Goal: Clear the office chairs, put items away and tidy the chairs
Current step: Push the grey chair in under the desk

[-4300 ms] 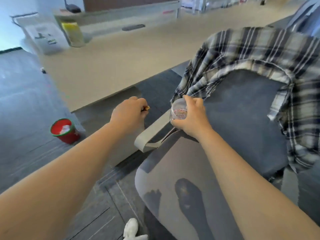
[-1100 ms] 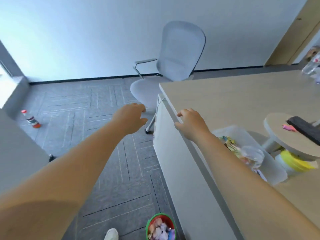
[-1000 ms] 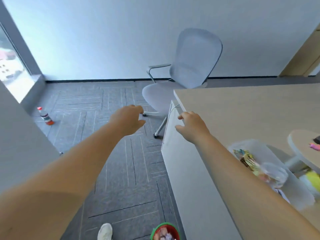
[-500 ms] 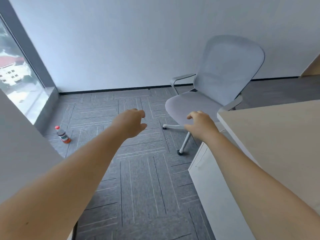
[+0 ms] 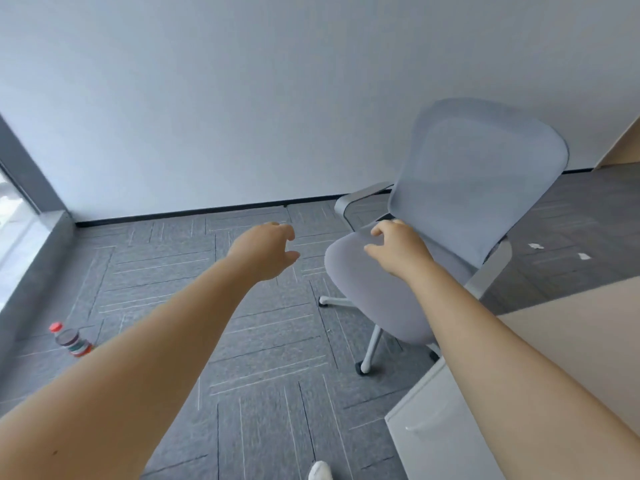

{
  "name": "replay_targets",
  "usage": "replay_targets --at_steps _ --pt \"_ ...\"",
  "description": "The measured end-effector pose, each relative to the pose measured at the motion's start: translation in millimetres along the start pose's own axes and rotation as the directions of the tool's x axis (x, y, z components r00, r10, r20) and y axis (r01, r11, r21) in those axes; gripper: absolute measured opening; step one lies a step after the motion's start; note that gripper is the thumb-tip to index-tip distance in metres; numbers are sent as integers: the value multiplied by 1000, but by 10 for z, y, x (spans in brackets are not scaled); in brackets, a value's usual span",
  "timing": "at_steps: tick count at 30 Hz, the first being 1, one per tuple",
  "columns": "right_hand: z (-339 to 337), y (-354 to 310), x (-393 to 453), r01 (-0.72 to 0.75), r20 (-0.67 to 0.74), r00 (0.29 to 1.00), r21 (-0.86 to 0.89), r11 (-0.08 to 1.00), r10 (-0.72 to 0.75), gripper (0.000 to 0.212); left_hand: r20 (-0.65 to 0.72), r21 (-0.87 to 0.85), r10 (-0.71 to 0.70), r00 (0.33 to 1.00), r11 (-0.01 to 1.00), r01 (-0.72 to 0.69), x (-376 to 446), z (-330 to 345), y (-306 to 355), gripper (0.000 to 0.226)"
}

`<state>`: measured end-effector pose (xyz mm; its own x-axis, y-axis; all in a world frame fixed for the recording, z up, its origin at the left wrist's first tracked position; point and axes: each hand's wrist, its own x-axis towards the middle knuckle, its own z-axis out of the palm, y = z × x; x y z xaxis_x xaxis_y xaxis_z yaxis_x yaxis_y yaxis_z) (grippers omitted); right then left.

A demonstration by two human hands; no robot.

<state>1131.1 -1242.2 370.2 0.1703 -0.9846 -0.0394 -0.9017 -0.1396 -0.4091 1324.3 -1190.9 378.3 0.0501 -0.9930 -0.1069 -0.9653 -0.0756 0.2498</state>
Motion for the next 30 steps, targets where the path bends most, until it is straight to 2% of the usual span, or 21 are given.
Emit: replay_targets --at_steps 5,11,17,24,30 --pt "-202 -22 1187 -32 -16 999 28 999 32 38 -11 -47 16 1000 999 -16 1148 -237 14 42" --pt "-92 -64 2279 -86 19 996 35 996 85 37 38 -74 22 999 997 -19 2337 -284 -259 43" --pt "235 -78 3566 -235 -12 972 69 970 236 37 92 -50 141 986 989 -137 3884 -252 -654 43" --pt "569 -141 4794 -500 -41 860 136 855 509 37 245 10 293 924 952 -304 5620 -187 -984 40" --pt "886 241 5487 -675 -29 720 199 710 693 39 384 25 425 819 882 -470 6668 206 -773 40"
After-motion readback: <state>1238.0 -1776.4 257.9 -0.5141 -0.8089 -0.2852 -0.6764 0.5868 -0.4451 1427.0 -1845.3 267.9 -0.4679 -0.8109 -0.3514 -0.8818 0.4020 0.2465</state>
